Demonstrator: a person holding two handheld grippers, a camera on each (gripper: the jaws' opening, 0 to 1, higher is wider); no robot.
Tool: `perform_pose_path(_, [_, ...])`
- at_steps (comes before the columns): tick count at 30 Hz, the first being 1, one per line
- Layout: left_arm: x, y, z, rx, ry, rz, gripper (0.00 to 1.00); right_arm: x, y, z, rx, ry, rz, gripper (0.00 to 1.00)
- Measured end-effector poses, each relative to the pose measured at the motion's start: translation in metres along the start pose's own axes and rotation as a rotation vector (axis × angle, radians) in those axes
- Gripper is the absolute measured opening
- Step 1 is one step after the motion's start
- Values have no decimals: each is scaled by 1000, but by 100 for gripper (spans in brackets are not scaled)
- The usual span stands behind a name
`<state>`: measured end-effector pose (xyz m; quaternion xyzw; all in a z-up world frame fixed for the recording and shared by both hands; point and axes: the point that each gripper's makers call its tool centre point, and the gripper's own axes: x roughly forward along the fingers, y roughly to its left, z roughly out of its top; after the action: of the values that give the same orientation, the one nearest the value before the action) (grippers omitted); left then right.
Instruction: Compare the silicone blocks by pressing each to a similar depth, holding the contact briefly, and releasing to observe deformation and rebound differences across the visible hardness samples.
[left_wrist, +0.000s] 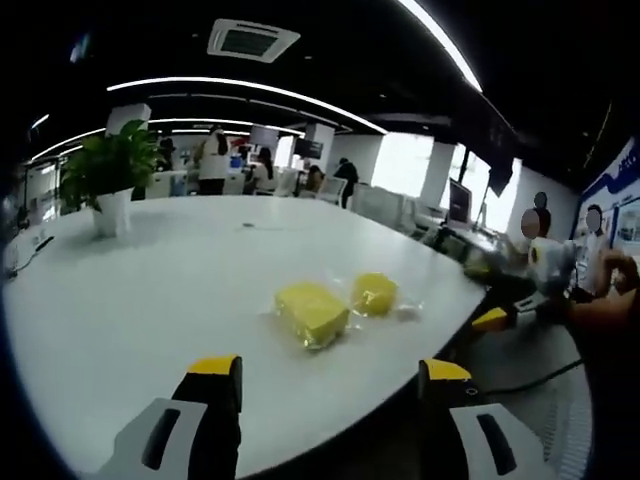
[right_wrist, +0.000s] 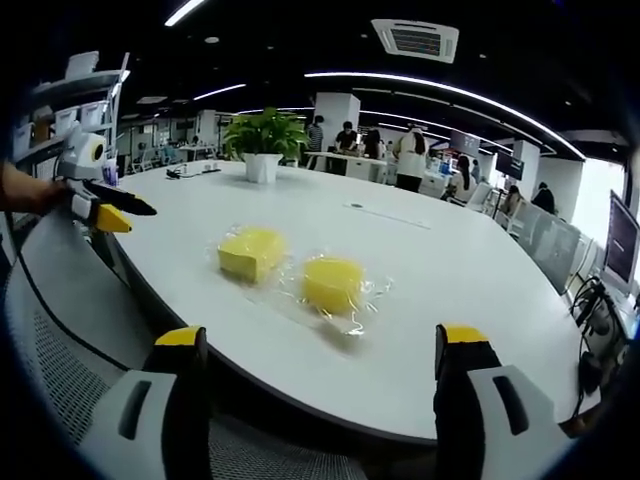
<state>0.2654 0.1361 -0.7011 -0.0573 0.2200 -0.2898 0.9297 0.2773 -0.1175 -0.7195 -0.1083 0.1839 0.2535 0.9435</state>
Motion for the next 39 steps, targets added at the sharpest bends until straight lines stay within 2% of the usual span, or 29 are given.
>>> perform_pose_path(3, [6, 5, 9, -17, -15, -8, 72, 0, 0, 0, 0, 3, -3, 88])
perform_pose_path(4, [9, 7, 15, -69, -36, -14, 71, 0, -1, -1, 0, 5, -5, 88])
perform_pose_path(6, [12, 8, 19, -139, -32, -23, 67, -1, -1, -1, 0, 7, -7, 88])
perform_pose_path(10, [18, 15, 21, -125, -29, -12, 62, -1, -1, -1, 3, 9, -8, 88])
perform_pose_path(14, [26, 24, 21, -200, -3, -6, 58, 0, -1, -2, 3, 15, -6, 88])
perform_pose_path(18, [36, 35, 32, -256, -35, -10, 55, 1, 0, -4, 2, 24, -3, 88])
perform_pose_path(21, [46, 46, 35, -272, -33, 3, 55, 1, 0, -4, 3, 29, -2, 88])
perform_pose_path(33, [90, 71, 30, -352, -8, 55, 50, 2, -1, -6, 5, 39, -6, 88])
perform_pose_path(36, [101, 73, 28, -426, -6, 56, 50, 3, -1, -6, 6, 41, -4, 87])
perform_pose_path(39, [108, 80, 23, -452, 3, 74, 46, 3, -1, -6, 7, 38, -6, 87])
